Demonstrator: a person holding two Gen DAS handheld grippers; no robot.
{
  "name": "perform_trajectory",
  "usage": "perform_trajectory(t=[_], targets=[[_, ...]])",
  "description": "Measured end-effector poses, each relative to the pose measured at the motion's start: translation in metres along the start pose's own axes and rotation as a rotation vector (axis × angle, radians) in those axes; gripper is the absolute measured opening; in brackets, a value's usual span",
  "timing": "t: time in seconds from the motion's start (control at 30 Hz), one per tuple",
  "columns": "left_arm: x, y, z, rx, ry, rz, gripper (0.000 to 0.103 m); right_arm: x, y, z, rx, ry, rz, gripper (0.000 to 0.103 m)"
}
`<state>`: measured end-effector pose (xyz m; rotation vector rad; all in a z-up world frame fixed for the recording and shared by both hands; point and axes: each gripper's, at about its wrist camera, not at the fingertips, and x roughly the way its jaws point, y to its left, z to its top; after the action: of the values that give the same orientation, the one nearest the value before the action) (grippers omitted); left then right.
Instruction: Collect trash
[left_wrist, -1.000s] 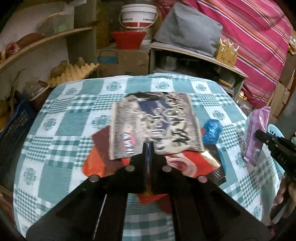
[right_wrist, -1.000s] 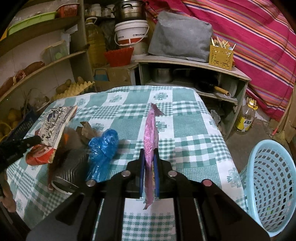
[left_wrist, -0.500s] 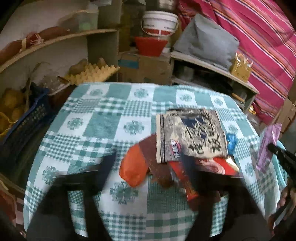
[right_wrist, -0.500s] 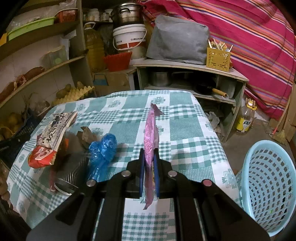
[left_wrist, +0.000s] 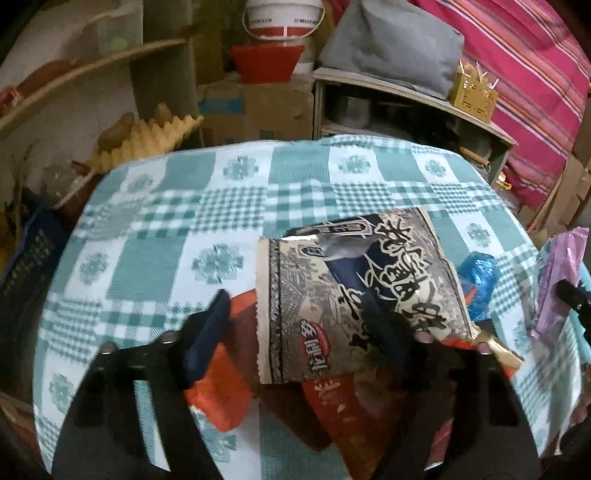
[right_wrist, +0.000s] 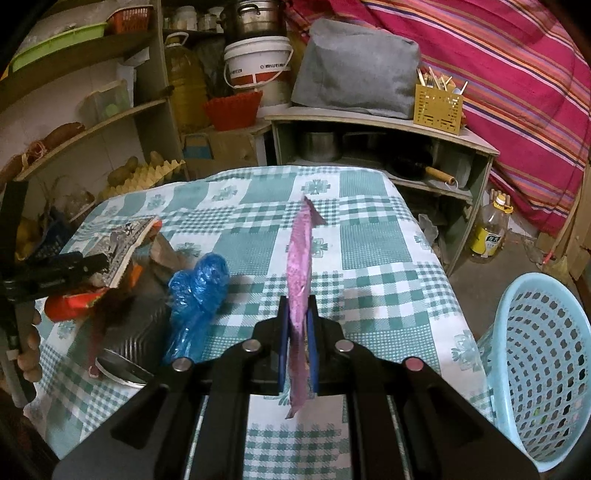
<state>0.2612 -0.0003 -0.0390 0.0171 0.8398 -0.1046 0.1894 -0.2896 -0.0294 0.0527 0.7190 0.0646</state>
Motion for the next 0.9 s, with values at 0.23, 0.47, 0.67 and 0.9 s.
perform_trajectory(t=[0.23, 0.47, 0.67, 0.9], targets=[[-0.007, 0.015, 0.002, -0.039, -0.025, -0.041, 0.013, 0.005, 0.005, -0.001, -0.013, 0.008, 0.005, 0.009], [-0.039, 0.016, 0.005, -0.045, -0.118, -0.031, 0.011, 0.002, 0.003, -0.001, -0.010, 0.001, 0.001, 0.009], [-0.080, 0.016, 0.013, -0.058, -0.215, -0.022, 0.008, -0.005, -0.001, 0.002, 0.003, -0.017, 0.008, 0.009], [-0.115, -0.001, 0.023, -0.024, -0.269, 0.005, 0.000, -0.017, -0.003, 0.006, 0.008, -0.044, 0.025, 0.009]])
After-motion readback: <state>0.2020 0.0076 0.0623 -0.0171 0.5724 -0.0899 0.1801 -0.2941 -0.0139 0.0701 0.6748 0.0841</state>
